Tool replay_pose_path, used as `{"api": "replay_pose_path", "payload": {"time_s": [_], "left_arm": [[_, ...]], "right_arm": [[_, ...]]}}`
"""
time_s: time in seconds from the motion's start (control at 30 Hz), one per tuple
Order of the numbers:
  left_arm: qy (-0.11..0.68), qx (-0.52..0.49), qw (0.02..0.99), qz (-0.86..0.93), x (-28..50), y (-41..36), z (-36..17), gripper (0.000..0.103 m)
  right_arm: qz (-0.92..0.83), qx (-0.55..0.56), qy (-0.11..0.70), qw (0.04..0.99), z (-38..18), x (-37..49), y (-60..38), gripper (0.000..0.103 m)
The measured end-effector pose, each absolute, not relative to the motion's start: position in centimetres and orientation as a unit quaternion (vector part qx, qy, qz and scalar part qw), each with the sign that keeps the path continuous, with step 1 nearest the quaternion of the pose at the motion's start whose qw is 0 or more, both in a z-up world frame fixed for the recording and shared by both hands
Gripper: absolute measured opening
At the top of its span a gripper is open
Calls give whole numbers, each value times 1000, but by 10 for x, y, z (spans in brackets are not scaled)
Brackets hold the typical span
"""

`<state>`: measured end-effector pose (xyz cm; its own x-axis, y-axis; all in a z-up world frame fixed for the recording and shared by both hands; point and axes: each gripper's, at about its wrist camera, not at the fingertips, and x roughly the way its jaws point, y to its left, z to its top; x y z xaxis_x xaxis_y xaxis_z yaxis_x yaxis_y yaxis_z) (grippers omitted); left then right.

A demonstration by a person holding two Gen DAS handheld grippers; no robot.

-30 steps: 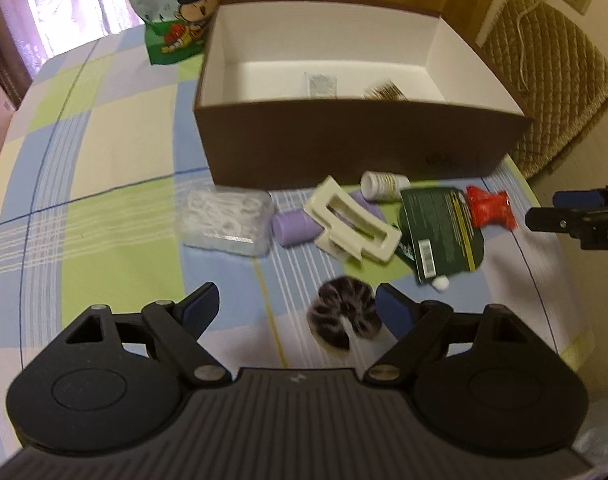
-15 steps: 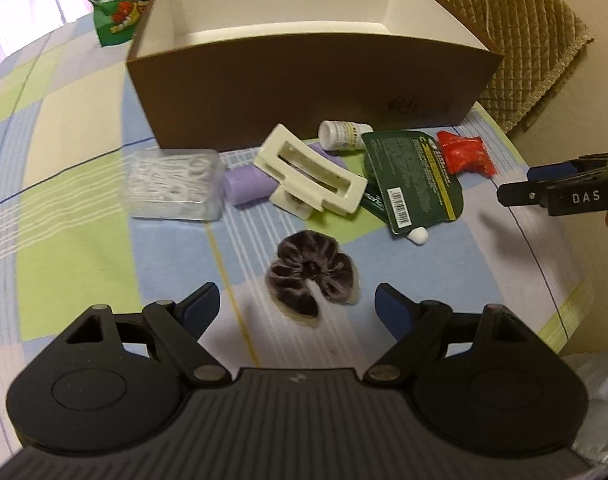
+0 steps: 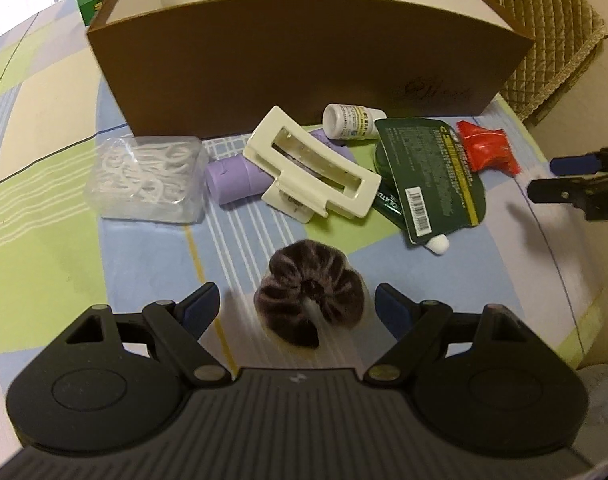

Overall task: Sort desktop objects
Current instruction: 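Grasp the purple scrunchie with the left gripper while the right grasps the red candy packet, then carry the scrunchie and candy packet over the box with both grippers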

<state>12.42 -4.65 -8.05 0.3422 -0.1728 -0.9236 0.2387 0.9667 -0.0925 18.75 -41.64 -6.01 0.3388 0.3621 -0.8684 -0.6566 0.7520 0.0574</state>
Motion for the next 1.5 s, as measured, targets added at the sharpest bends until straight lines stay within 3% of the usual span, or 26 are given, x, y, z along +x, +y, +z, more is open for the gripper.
{"api": "replay_pose_path", "payload": {"time_s": [0.1, 0.27, 0.37, 0.7, 0.73, 0.77, 0.97, 1.23, 1.5], "left_arm": [[562, 32, 817, -125, 130, -48, -87, 74], [563, 16, 814, -143, 128, -41, -91, 37], [566, 9, 812, -144, 124, -35, -89, 29], [576, -17, 809, -120, 103, -12, -87, 26], [576, -20, 809, -118, 101, -11, -87, 26], [576, -23, 809, -116, 99, -9, -87, 26], [575, -26, 811, -106, 93, -7, -87, 25], [571, -15, 813, -110, 87, -14, -77, 22], [542, -4, 834, -108, 85, -26, -40, 22]], "right_arm": [[350, -201, 459, 792, -61, 187, -415, 76], [407, -239, 428, 771, -64, 193, -411, 76], [445, -261, 409, 753, -67, 200, -403, 75], [501, -343, 372, 702, -89, 219, -381, 75], [502, -345, 375, 698, -92, 220, -380, 50], [504, -346, 384, 692, -94, 220, -379, 35], [487, -302, 430, 697, -95, 210, -383, 29], [431, -168, 533, 709, -81, 196, -398, 28], [438, -123, 543, 706, -53, 195, -403, 28]]}}
